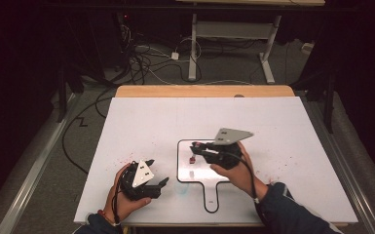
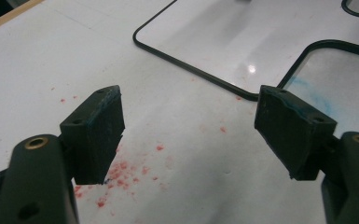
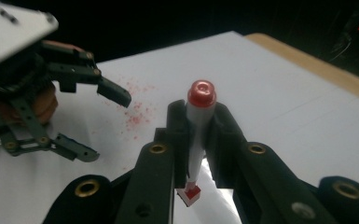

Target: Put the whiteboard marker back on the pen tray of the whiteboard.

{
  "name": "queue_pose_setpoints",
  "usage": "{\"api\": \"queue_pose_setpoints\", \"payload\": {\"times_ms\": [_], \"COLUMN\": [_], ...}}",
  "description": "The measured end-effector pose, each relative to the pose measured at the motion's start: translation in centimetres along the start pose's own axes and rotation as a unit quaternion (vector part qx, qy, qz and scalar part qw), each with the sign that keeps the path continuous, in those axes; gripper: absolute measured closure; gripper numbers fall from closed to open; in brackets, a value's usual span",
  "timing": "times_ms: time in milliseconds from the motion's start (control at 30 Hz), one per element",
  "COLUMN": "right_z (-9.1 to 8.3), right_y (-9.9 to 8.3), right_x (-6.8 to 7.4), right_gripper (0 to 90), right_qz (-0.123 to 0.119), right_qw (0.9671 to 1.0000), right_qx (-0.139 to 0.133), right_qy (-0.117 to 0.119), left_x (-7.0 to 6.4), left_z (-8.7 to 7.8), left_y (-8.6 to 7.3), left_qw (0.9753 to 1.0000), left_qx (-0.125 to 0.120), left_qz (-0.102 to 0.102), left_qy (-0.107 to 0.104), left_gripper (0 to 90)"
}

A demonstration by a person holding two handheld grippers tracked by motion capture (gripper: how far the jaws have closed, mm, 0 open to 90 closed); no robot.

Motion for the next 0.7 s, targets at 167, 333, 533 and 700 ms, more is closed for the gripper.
{"api": "queue_pose_setpoints", "payload": {"times_ms": [167, 333, 533, 700], "right_z": [-4.9, -9.0, -12.3, -12.3], "right_y": [0.7, -0.8, -3.0, -5.4], "right_x": [-1.7, -3.4, -5.5, -6.5], "right_gripper": [81.1, 81.1, 81.0, 80.9], "right_qz": [0.010, 0.035, 0.073, 0.125], "right_qw": [0.9994, 0.9989, 0.9940, 0.9847], "right_qx": [-0.022, 0.005, 0.058, 0.111], "right_qy": [-0.024, -0.031, -0.057, -0.050], "left_x": [0.2, 0.3, 0.1, -0.1], "left_z": [0.1, 0.3, 0.5, 0.7], "left_y": [-0.1, 0.0, 0.2, 0.2], "left_qw": [1.0000, 0.9998, 0.9997, 0.9996], "left_qx": [0.005, 0.010, 0.013, 0.016], "left_qz": [0.000, 0.009, 0.015, 0.018], "left_qy": [0.008, 0.018, 0.017, 0.014], "left_gripper": [23.4, 23.4, 23.4, 23.3]}}
Point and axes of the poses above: each handheld gripper's, and its own axes: z roughly forward along the jaws, y roughly out of its top, x roughly to its left, the point moved 9 cm from there along z, roughly forward along the jaws, and after that the axes turned 7 degrees about z, right-handed, at the moved point
